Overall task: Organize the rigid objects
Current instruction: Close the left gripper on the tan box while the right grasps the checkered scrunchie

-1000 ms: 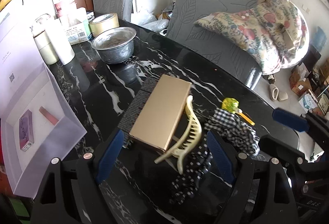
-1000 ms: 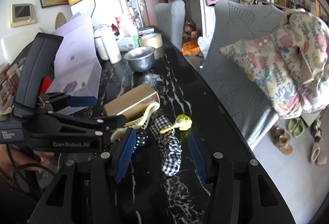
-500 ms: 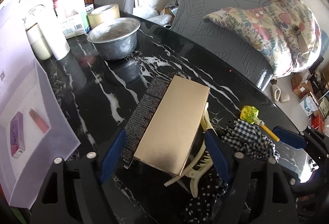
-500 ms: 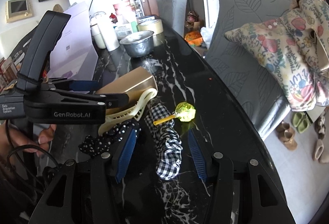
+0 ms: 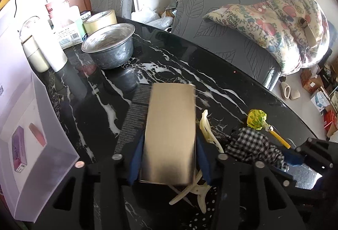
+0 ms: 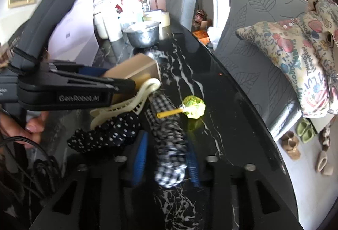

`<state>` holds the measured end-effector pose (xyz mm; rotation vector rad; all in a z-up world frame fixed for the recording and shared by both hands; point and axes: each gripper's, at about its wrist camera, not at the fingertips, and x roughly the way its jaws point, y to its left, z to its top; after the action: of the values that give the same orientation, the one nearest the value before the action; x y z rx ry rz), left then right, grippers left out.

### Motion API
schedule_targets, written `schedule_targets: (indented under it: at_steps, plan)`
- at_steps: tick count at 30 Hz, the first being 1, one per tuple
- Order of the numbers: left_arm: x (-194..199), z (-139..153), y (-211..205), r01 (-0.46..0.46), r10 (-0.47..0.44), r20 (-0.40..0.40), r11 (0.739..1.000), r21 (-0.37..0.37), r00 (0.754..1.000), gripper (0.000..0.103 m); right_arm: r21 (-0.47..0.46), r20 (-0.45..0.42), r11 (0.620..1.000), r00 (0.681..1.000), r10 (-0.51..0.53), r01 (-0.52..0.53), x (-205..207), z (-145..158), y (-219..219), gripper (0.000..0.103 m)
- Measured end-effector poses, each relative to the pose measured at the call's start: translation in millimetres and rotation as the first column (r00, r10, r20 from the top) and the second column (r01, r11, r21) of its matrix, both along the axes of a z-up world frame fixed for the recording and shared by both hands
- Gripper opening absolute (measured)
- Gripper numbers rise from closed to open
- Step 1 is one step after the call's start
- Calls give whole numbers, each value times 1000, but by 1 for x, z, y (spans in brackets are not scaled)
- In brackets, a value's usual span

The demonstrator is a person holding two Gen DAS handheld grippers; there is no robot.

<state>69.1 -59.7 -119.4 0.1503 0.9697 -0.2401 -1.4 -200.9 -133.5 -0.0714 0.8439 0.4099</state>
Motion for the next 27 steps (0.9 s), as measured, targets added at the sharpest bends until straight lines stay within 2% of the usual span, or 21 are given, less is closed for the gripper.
schedule_targets:
  at_steps: [7,11,27]
  plan:
    - [-13,8,5,-44,43,31,998,33,999,44,-6,17,1000,1000,7,-7,-5,2,0,19]
    - [-20,15,12,-63,63,32,998,10,998,44,-2,20,1000,1000,-1,1,-7,6,0,19]
    - [-58,33,42,-136,136,51,991,2,989,44,40,56,998,997,44,-46,-26,30,11,19]
